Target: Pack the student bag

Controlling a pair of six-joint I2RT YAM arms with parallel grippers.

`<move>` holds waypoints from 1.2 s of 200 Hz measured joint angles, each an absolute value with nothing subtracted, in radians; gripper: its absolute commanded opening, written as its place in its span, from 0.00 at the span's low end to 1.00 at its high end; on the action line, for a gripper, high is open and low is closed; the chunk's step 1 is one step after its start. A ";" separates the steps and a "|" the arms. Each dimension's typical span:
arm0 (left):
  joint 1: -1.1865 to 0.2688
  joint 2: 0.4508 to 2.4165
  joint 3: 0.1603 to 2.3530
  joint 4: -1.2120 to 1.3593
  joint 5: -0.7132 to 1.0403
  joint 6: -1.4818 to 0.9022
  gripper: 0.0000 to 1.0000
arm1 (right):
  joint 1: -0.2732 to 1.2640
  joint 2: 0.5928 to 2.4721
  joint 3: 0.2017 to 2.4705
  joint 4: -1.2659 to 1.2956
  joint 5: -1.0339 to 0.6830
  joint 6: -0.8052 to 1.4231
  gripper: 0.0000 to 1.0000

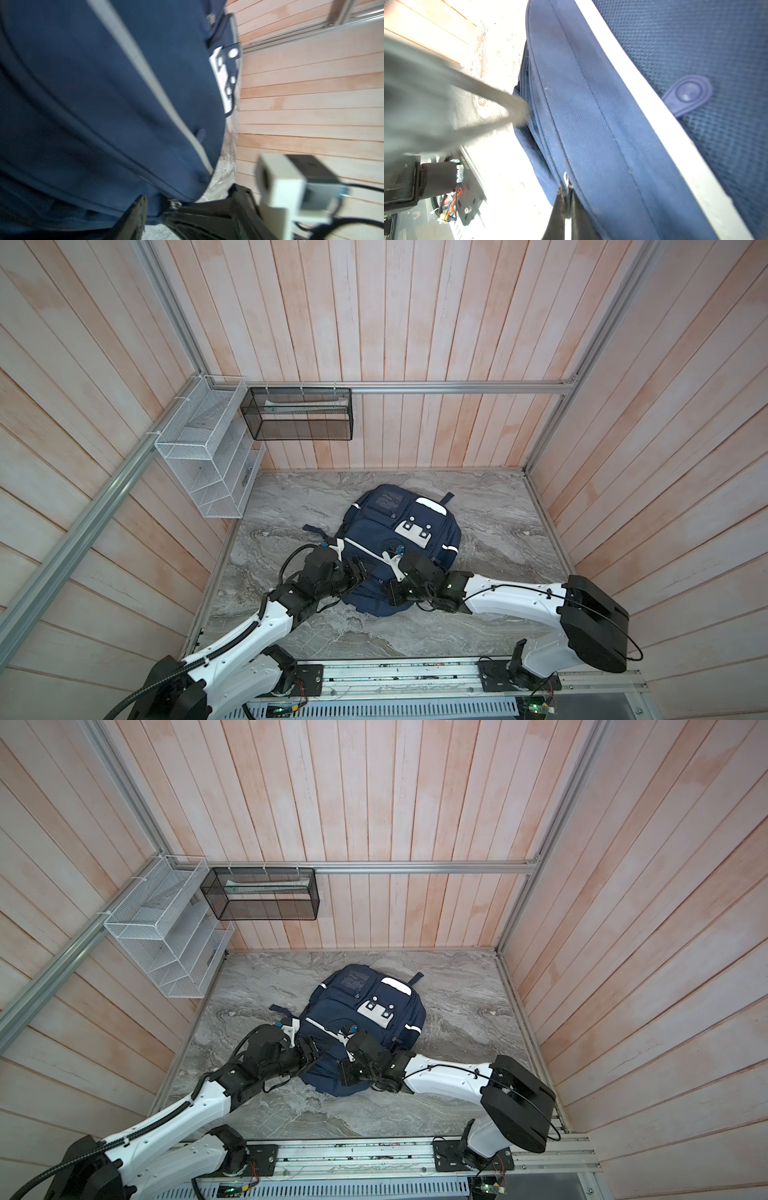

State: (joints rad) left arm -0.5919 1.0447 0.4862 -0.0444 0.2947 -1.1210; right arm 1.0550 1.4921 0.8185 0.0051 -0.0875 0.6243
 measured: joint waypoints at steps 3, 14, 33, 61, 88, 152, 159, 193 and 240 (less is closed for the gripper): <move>-0.593 1.061 0.484 -0.040 0.295 -1.127 0.66 | 1.055 1.492 0.818 0.006 -0.088 0.624 0.00; -0.594 1.129 0.486 -0.021 0.299 -1.134 0.63 | 1.056 1.492 0.818 0.009 -0.088 0.622 0.00; -0.593 1.200 0.528 -0.008 0.295 -1.126 0.32 | 1.058 1.489 0.815 0.008 -0.088 0.618 0.00; -0.575 1.227 0.580 -0.019 0.300 -1.106 0.00 | 1.057 1.463 0.810 -0.015 -0.063 0.602 0.00; -0.535 1.219 0.584 -0.026 0.349 -1.089 0.00 | 1.039 1.406 0.776 -0.059 -0.035 0.596 0.00; -0.517 1.097 0.504 -0.009 0.367 -1.080 0.00 | 0.754 1.285 0.700 -0.156 -0.152 0.505 0.00; -0.533 1.095 0.503 -0.003 0.361 -1.086 0.00 | 0.722 1.289 0.713 -0.165 -0.183 0.495 0.00; -0.654 1.099 0.503 0.055 0.276 -1.134 0.00 | 0.595 1.309 0.780 -0.220 -0.295 0.443 0.00; -0.744 1.194 0.548 0.075 0.273 -1.128 0.58 | 0.538 1.277 0.782 -0.298 -0.199 0.421 0.57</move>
State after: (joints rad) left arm -0.7441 1.1942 0.5484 0.0746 0.2729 -1.1282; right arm 0.5381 1.2766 0.7818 -0.2977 -0.1989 0.4210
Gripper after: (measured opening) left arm 0.367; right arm 0.233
